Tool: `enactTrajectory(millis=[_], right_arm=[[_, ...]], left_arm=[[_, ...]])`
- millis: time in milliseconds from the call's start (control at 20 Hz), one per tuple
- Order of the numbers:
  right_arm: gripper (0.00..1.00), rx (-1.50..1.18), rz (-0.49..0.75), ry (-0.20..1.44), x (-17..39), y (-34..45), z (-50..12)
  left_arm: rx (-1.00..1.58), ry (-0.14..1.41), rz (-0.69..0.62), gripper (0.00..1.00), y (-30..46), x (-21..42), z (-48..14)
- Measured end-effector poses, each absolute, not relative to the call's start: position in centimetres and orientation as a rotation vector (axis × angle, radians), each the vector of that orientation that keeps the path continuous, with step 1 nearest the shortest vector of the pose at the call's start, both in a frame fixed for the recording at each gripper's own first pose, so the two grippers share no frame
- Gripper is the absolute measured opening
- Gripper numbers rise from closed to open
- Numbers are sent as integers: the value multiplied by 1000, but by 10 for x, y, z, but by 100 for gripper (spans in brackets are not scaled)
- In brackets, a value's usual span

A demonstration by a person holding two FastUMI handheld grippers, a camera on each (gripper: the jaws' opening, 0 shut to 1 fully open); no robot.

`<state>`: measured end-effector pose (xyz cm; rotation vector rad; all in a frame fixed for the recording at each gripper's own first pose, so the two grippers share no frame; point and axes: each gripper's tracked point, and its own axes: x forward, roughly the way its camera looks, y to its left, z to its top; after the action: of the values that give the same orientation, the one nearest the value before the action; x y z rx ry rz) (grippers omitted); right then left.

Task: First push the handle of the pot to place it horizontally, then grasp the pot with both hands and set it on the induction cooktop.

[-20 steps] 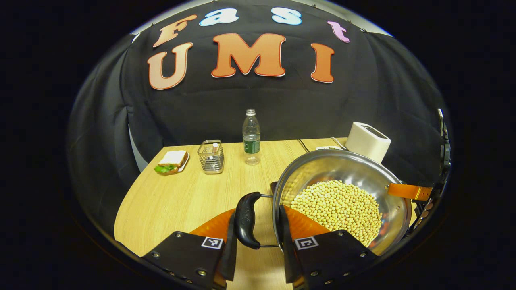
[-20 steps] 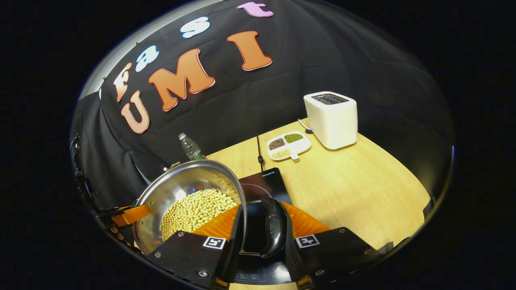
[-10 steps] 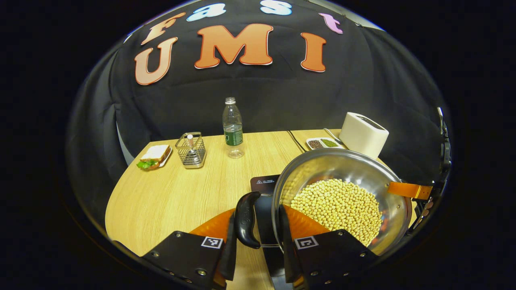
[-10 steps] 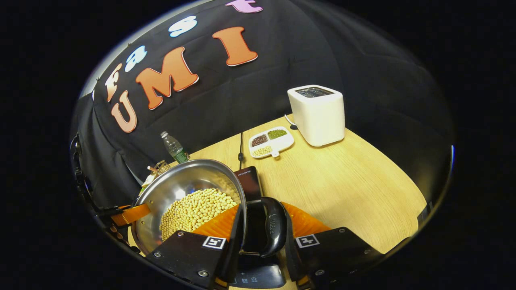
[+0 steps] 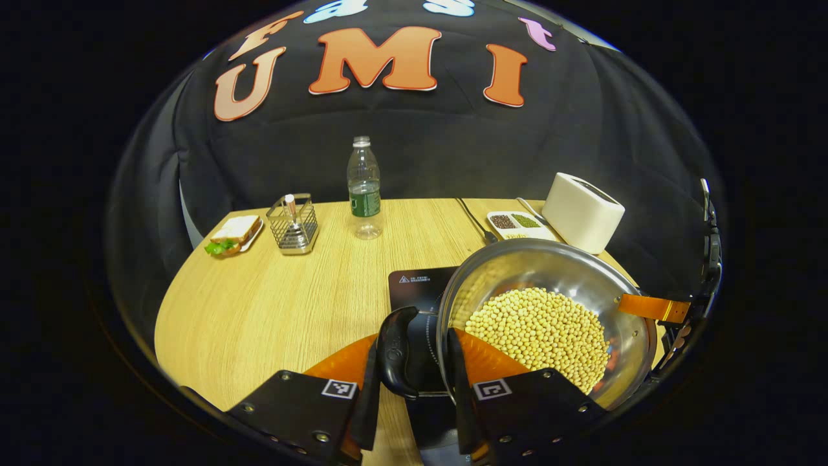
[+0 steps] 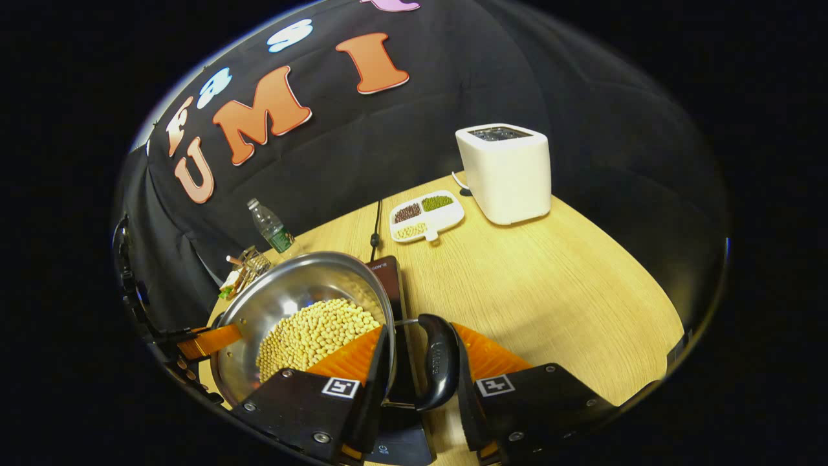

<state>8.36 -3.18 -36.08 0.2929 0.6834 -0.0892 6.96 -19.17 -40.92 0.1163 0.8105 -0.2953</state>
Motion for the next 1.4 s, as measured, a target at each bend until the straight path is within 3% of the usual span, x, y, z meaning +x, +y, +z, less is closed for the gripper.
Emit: enactTrajectory(millis=[50, 100, 200, 250, 300, 400, 750, 950, 1100, 1400], right_arm=[[46, 284, -79, 681, 82, -30, -357], [55, 287, -73, 672, 83, -29, -353], [54, 295, -79, 629, 83, -35, -336], [68, 286, -94, 611, 81, -38, -328], [82, 272, -106, 588, 81, -43, -317], [95, 241, -117, 529, 78, -50, -289], [95, 156, -113, 266, 59, -57, -157], [95, 125, -98, 143, 33, -54, -94], [95, 109, -85, 76, 17, -53, -69], [95, 103, -70, 82, 7, -48, -74]], left_arm=[[104, 831, -299, 51, -190, 66, -412], [91, 829, -304, 54, -190, 64, -410], [118, 754, -301, 58, -186, 71, -383], [155, 702, -287, 61, -180, 75, -364], [183, 647, -265, 71, -176, 79, -344], [185, 549, -250, 84, -171, 83, -303], [181, 160, -154, 83, -129, 63, -131], [154, 59, -113, 84, -105, 32, -63], [192, 6, -77, 83, -90, 18, -40], [99, 113, -153, 82, -114, 12, -77]])
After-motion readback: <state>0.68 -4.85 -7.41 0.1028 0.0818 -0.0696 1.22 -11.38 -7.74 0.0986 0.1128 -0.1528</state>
